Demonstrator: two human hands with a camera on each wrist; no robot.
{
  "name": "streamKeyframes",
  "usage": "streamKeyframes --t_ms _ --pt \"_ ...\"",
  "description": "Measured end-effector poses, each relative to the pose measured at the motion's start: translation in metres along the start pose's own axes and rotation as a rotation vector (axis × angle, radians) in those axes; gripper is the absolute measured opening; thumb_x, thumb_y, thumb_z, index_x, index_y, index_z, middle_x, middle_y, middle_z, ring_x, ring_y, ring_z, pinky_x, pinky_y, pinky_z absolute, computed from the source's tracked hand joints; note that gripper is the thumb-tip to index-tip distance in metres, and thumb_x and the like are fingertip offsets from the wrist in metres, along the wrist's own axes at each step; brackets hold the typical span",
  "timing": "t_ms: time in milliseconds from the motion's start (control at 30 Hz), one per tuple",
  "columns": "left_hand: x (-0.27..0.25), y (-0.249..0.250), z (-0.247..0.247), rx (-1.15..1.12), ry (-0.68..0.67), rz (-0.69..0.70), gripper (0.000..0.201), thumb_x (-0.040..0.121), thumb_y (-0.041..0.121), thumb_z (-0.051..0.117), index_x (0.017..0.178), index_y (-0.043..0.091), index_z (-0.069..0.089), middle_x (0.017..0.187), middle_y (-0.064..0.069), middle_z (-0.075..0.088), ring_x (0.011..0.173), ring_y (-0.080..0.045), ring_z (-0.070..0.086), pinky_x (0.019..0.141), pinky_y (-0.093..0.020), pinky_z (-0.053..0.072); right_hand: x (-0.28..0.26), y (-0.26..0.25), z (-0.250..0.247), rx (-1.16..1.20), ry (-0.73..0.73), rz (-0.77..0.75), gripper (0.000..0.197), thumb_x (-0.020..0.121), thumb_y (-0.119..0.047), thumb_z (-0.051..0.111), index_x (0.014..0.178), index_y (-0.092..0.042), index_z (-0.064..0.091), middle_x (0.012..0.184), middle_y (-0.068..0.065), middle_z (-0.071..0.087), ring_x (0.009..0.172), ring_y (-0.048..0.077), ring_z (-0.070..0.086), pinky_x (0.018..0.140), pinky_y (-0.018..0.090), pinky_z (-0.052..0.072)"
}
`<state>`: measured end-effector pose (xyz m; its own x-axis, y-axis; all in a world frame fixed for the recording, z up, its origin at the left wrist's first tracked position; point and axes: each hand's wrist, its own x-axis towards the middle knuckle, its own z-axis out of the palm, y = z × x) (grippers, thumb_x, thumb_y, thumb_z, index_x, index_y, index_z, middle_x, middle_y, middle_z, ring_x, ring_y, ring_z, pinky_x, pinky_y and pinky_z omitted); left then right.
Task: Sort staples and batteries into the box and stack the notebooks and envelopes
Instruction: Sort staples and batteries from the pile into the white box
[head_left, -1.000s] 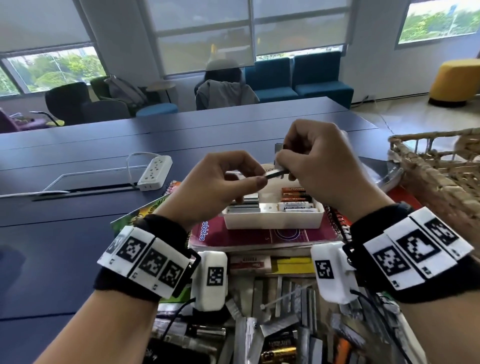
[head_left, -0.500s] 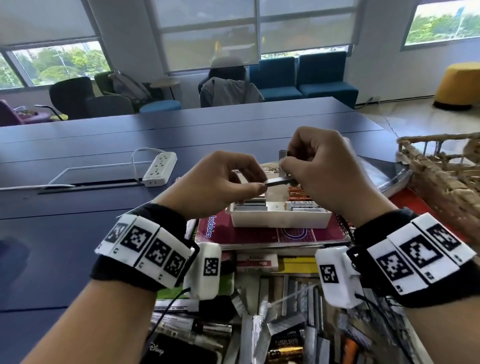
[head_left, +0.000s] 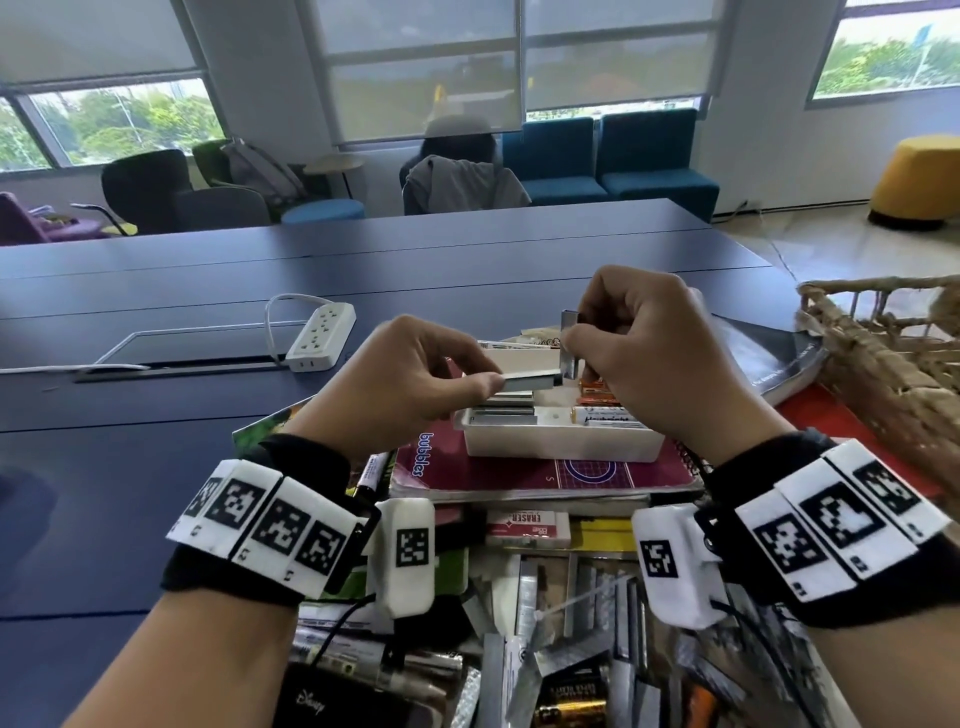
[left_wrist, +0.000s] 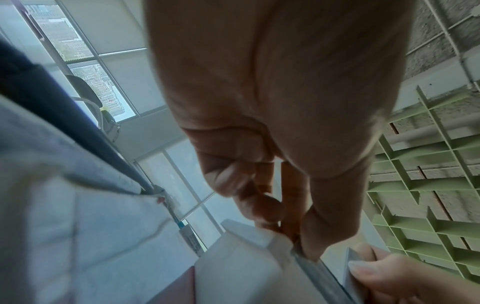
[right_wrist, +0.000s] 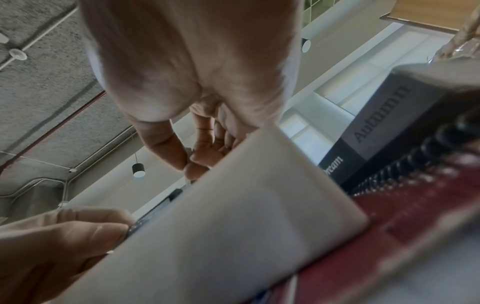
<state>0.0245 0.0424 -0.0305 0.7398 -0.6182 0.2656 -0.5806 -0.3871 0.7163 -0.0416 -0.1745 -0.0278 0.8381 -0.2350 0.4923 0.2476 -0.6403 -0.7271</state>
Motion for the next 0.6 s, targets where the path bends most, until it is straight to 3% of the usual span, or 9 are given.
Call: streamKeyframes --t_ms 133,300,433,500,600 --pt "-0.003 -0.003 -0.002 -0.018 -0.001 0.002 0.006 0.089 0.023 0.078 0.085 0.025 0.081 0.065 0.001 0.071 0.054 -0.008 0.052 0.056 -0.020 0.043 -0.003 0.002 0.003 -0.009 -0.016 -0.012 0.017 0.082 -0.013 0.073 0.071 -0.009 0.060 0.061 0.004 0.064 0.064 0.029 0.067 0.060 0.043 0.056" --pt "-0.003 -0.006 -0.003 -0.010 -0.028 0.007 0.004 0.088 0.022 0.079 0.086 0.025 0.081 0.071 -0.006 0.071 0.054 -0.013 0.049 0.054 -0.025 0.041 -0.003 0.006 0.005 0.012 -0.024 0.003 0.018 0.082 -0.011 0.073 0.070 -0.012 0.060 0.059 0.003 0.064 0.062 0.030 0.067 0.061 0.045 0.058" --pt "-0.002 -0.004 -0.003 0.006 -0.034 0.020 0.009 0.086 0.016 0.080 0.082 0.024 0.081 0.091 0.001 0.069 0.069 -0.034 0.059 0.061 -0.039 0.048 -0.003 0.008 0.004 0.038 -0.023 0.026 0.020 0.084 -0.010 0.073 0.070 -0.012 0.059 0.058 0.003 0.064 0.057 0.022 0.069 0.062 0.044 0.059" --pt "-0.002 -0.004 -0.003 0.032 -0.028 0.017 0.010 0.084 0.016 0.082 0.080 0.025 0.082 0.096 0.006 0.065 0.076 -0.032 0.060 0.066 -0.039 0.050 -0.003 0.009 0.004 0.047 -0.023 0.034 0.020 0.084 -0.009 0.073 0.070 -0.012 0.059 0.058 0.003 0.064 0.055 0.020 0.068 0.063 0.045 0.060" --pt "-0.003 -0.003 -0.005 0.093 -0.042 0.020 0.007 0.082 0.022 0.083 0.078 0.028 0.082 0.097 0.012 0.062 0.076 -0.020 0.060 0.067 -0.027 0.050 -0.003 0.011 0.005 0.060 -0.021 0.045 0.019 0.084 -0.009 0.073 0.071 -0.011 0.059 0.058 0.003 0.064 0.054 0.020 0.068 0.063 0.048 0.060"
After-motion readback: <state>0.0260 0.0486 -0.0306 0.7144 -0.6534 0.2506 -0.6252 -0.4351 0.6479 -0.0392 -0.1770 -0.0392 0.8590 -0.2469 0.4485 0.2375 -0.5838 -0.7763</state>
